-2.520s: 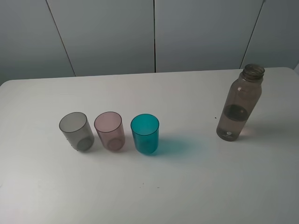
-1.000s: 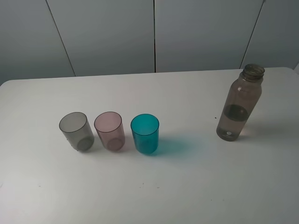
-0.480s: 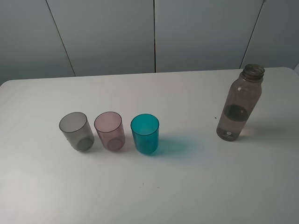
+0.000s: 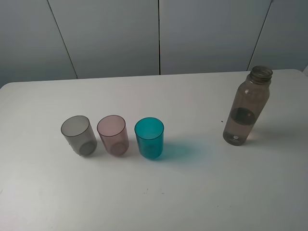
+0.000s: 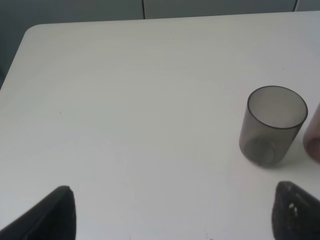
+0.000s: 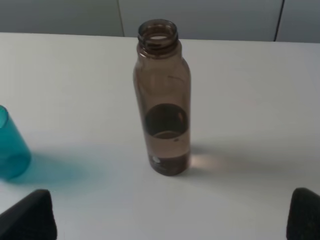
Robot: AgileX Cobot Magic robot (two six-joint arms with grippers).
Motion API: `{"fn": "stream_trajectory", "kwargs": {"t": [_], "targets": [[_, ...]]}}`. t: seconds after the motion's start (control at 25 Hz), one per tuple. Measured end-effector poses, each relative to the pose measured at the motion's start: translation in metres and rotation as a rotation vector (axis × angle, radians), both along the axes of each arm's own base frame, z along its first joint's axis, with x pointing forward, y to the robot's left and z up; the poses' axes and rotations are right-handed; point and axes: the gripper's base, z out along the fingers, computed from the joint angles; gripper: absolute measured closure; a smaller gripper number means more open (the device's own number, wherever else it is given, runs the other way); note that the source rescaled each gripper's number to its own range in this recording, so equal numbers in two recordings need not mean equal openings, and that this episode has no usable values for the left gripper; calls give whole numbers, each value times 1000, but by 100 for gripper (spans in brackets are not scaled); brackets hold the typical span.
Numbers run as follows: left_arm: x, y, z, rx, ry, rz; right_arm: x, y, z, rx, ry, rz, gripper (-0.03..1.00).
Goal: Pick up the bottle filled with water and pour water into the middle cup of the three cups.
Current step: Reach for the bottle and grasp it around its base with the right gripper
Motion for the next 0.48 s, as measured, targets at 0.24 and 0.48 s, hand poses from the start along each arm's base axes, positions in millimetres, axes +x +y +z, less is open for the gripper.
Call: {"fn": "stream_trajectory", "kwargs": {"t": [0.24, 0.48], "targets": [[0, 0, 0, 0, 0, 0, 0, 2, 2, 21, -14, 10, -3], [0, 0, 0, 0, 0, 0, 10, -2, 33, -29, -1, -10, -3]]}}
